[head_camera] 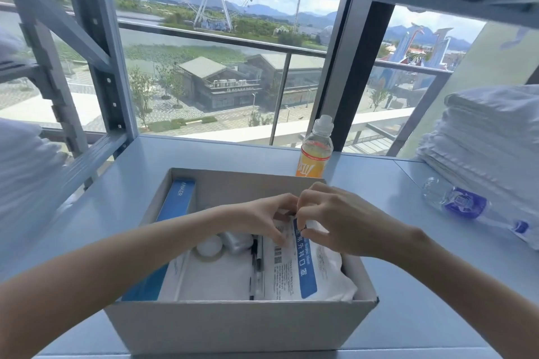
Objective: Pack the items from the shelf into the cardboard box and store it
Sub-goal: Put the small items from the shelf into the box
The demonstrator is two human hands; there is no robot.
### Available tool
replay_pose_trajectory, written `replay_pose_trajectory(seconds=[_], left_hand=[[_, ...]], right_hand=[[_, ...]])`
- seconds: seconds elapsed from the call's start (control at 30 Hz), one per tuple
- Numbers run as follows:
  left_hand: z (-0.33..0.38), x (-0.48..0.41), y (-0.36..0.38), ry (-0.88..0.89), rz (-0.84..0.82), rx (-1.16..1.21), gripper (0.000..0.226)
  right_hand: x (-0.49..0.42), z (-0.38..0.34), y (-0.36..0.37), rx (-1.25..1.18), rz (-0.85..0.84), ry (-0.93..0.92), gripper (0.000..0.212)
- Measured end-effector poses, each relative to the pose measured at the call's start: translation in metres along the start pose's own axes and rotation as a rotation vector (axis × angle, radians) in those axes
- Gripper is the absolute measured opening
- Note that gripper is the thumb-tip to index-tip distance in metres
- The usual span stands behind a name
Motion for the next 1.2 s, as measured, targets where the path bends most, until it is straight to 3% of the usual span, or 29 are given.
replay_pose_trajectory(seconds=[0.17, 0.37, 0.53, 0.63, 0.9, 1.07, 1.2], left_hand=[[-0.029, 0.017, -0.031, -0.092, 0.070, -0.671, 0.026], [-0.050, 0.018, -0.005, -0.097, -0.124, -0.840, 0.030], [-0.037, 0.012, -0.008, -0.004, -0.062, -0.885, 0.027], [-0.033, 0.015, -0.014, 0.004, -0.023, -0.832, 0.033], [-0.075, 0.039, -0.047, -0.281, -0.121, -0.782, 0.049], [-0.069, 0.038, -0.038, -0.231, -0.135, -0.963, 0.062], [-0.054, 0.032, -0.027, -0.078, -0.120, -1.272, 0.058]], right_hand=[[-0.004, -0.019, 0.031, -0.130, -0.234, -0.126, 0.018], [0.002, -0.018, 0.074, -0.122, -0.530, -0.123, 0.028], [-0.010, -0.027, 0.072, -0.091, -0.472, -0.193, 0.030], [-0.013, -0.033, 0.092, -0.005, -0.524, -0.241, 0.035], [-0.007, 0.000, 0.104, 0.061, -0.549, -0.029, 0.035], [-0.009, 0.002, 0.102, 0.130, -0.511, -0.005, 0.034], [-0.009, 0.004, 0.096, 0.127, -0.434, -0.013, 0.033]])
Point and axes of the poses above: each hand's wrist, its own x-axis away from the middle knuckle, its own y-axis out of the palm, z = x × y, the point moved 10 cm from there along -x, towards the middle knuckle, and after that the axes turned 10 degrees about -x, right-handed, at the moved point
